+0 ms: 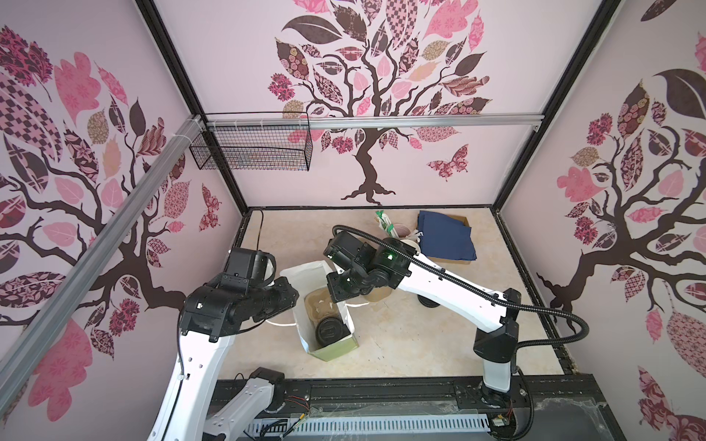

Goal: Pack a coffee takeout order
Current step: Shake the takeout bag at the center of the table.

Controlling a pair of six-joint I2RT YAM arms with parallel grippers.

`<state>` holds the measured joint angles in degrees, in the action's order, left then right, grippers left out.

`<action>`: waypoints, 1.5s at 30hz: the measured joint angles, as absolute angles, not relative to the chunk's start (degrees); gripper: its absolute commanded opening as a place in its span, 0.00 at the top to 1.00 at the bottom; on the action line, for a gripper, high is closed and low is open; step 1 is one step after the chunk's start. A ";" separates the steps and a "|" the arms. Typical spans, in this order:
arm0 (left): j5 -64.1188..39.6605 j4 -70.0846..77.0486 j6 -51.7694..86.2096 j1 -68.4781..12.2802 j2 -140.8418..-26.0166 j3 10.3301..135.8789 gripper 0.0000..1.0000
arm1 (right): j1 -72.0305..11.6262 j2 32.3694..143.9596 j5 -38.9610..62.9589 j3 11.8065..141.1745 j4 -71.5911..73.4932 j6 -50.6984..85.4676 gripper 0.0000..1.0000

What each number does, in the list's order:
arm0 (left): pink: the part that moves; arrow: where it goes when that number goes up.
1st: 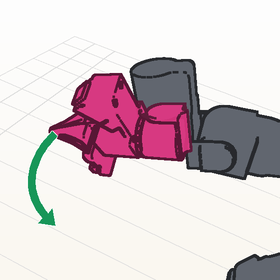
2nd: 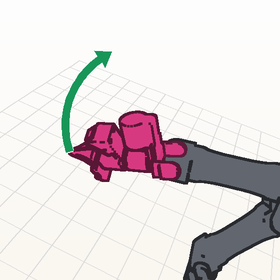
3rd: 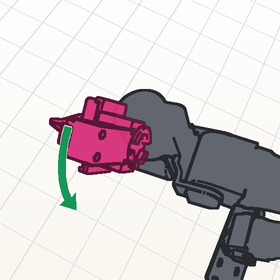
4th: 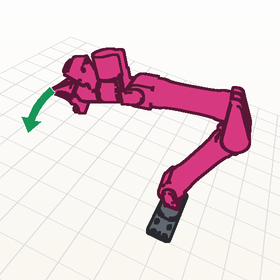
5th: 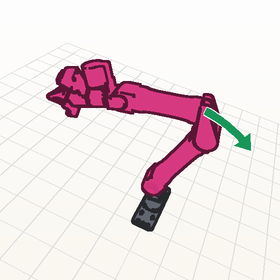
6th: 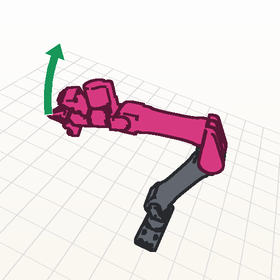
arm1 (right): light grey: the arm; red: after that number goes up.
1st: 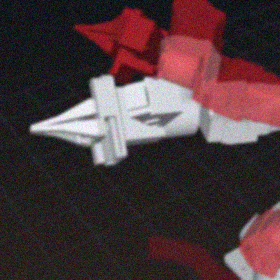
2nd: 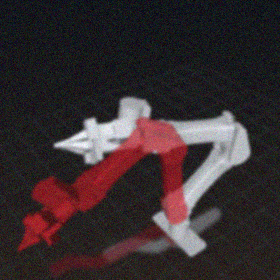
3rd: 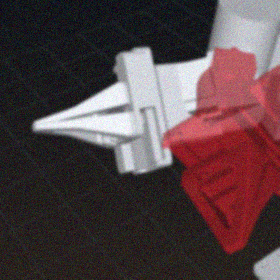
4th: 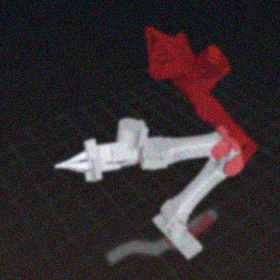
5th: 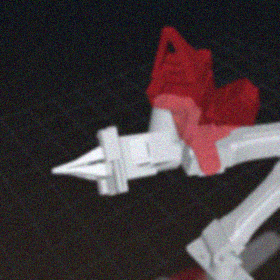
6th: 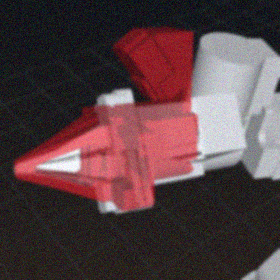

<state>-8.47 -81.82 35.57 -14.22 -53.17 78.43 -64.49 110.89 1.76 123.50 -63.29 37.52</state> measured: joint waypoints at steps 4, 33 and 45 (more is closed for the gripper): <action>-7.94 -81.01 35.88 -14.31 -52.75 78.43 1.00 | -64.49 110.65 1.48 122.28 -60.36 37.50 1.00; -6.50 -68.03 29.50 -14.41 -34.83 69.23 1.00 | -64.49 93.23 -3.62 89.80 -26.15 32.05 1.00; -6.76 -67.33 29.61 -14.41 -36.21 68.29 1.00 | -64.79 93.84 -3.60 94.52 -30.79 31.99 1.00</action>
<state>-6.76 -67.33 29.61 -14.41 -36.21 68.29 -64.79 93.84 -3.60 94.52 -30.79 31.99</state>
